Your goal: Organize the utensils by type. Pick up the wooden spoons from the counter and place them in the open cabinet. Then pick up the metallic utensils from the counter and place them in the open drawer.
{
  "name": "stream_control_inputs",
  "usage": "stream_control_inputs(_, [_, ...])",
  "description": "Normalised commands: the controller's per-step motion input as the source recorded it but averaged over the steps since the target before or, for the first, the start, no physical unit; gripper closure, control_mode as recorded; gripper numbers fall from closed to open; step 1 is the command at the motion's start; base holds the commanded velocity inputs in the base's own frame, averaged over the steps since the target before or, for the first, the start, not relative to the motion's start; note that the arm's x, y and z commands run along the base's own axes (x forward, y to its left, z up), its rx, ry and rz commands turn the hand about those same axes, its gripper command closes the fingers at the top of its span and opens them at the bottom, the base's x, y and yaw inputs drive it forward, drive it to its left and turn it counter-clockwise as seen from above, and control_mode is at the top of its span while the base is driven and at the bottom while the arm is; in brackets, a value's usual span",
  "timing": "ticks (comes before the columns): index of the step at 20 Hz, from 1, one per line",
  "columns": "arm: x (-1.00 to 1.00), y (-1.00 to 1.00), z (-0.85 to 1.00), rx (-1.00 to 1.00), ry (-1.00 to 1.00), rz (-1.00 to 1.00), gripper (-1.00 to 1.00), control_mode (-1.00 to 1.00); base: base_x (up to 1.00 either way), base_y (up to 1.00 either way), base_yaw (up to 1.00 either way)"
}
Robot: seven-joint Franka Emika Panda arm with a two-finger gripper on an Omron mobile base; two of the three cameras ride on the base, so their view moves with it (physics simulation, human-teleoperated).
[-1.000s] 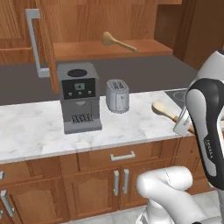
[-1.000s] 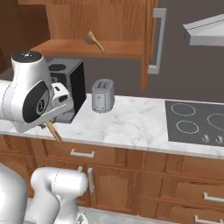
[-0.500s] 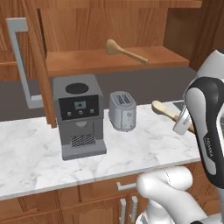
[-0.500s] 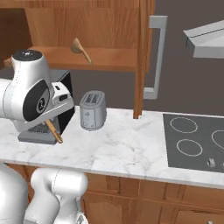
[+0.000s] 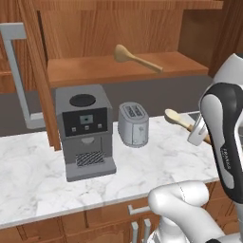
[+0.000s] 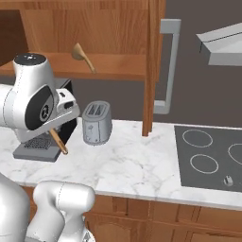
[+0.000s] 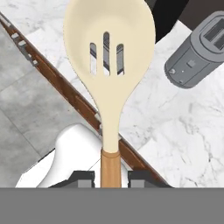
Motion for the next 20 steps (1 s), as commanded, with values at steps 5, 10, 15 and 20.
stream_control_inputs(5, [0.0,0.0,0.0,0.0,0.0,0.0,1.0,1.0,0.07,0.0,0.0])
stream_control_inputs(10, [0.0,0.0,0.0,0.0,0.0,0.0,1.0,1.0,0.09,0.0,0.0])
stream_control_inputs(15, [0.0,0.0,0.1,-0.01,-0.08,0.0,1.0,-1.0,0.03,0.0,0.0])
stream_control_inputs(20, [0.11,0.16,0.55,-0.12,-0.26,0.0,1.0,-1.0,0.0,0.0,0.0])
